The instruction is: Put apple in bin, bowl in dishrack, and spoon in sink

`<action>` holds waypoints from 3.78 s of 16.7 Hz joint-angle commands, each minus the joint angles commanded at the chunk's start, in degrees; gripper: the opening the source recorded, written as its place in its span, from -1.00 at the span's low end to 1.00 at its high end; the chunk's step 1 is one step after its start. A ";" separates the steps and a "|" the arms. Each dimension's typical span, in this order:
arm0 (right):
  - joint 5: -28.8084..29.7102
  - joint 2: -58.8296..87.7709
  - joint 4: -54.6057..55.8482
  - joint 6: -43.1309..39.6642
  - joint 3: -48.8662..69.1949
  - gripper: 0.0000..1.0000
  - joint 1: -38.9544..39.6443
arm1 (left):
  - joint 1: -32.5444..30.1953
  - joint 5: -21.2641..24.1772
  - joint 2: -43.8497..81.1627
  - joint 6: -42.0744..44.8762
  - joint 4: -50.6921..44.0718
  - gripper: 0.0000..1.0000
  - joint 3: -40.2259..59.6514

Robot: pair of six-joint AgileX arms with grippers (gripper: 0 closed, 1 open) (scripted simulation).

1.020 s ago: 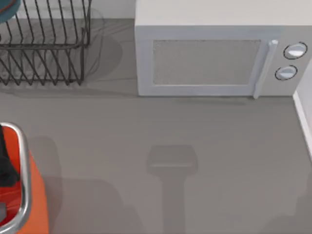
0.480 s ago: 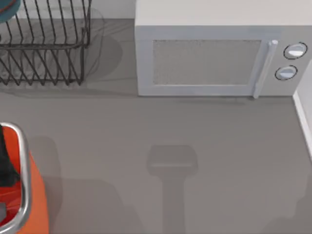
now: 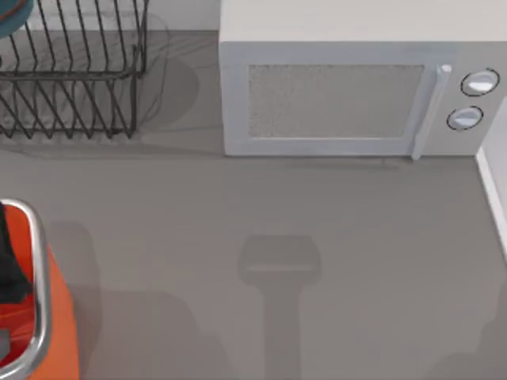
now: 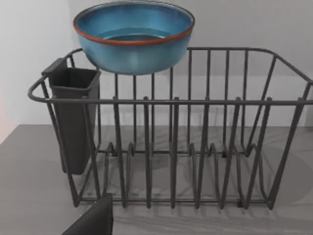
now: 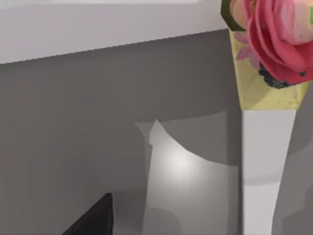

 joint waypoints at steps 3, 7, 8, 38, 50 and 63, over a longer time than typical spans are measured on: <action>0.00 0.00 0.00 0.00 0.00 -1.00 0.00 | 0.00 0.00 0.00 0.00 0.00 1.00 0.00; 0.00 0.00 0.00 0.00 0.00 -1.00 0.00 | 0.00 0.00 0.00 0.00 0.00 1.00 0.00; 0.00 0.00 0.00 0.00 0.00 -1.00 0.00 | 0.00 0.00 0.00 0.00 0.00 1.00 0.00; 0.99 8.11 -39.05 3.23 44.22 -1.00 3.15 | 0.00 0.00 0.00 0.00 0.00 1.00 0.00; 2.70 53.68 -60.57 13.08 113.32 -1.00 12.26 | 0.00 0.00 0.00 0.00 0.00 1.00 0.00; 3.25 61.77 -62.86 15.70 125.43 -1.00 14.34 | 0.00 0.00 0.00 0.00 0.00 1.00 0.00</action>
